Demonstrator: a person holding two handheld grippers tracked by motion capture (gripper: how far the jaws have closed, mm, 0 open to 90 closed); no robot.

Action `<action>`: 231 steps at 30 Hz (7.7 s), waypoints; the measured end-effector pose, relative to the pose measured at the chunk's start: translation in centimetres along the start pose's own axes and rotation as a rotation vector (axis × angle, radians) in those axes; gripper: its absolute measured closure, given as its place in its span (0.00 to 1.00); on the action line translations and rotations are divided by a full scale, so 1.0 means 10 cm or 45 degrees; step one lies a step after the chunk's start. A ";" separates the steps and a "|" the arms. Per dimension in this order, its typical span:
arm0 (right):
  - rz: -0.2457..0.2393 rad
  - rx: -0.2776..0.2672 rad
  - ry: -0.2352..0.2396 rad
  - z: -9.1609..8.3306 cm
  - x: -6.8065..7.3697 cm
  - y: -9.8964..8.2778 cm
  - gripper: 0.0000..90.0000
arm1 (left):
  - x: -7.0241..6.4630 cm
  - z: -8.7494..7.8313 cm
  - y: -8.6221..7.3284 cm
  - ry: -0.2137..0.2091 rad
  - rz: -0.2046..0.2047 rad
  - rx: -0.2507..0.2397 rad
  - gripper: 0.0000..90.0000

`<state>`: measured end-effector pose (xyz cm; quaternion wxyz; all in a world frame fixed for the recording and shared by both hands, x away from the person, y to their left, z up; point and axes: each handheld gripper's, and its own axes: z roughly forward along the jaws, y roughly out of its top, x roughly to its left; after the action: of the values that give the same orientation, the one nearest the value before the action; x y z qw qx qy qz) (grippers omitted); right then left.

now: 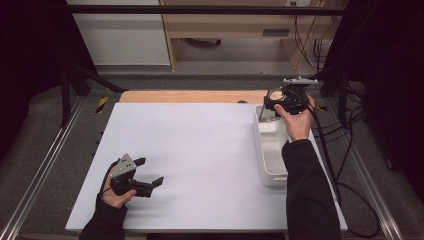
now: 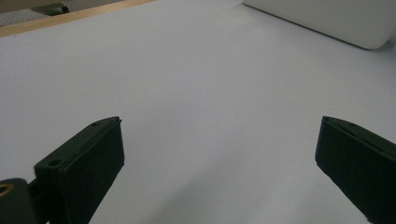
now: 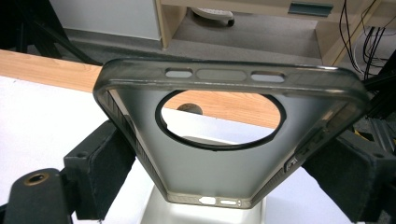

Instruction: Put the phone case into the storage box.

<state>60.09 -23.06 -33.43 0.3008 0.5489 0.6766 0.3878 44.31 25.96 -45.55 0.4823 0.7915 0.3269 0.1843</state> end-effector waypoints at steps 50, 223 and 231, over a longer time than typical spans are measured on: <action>0.041 0.153 -0.058 0.57 0.01 -0.22 0.14 | 0.00 0.02 0.00 -0.009 0.015 0.007 0.01; -0.147 -0.323 0.468 -1.00 0.04 -1.33 0.00 | -0.03 -0.05 0.02 0.015 0.036 -0.036 0.00; -0.129 -0.332 0.474 -1.07 -0.07 -1.51 0.00 | -0.04 -0.05 0.02 0.017 0.040 -0.041 0.00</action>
<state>43.67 -27.27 -40.80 0.2585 0.3896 0.6913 0.5509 43.78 26.00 -45.12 0.4898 0.7874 0.3147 0.2025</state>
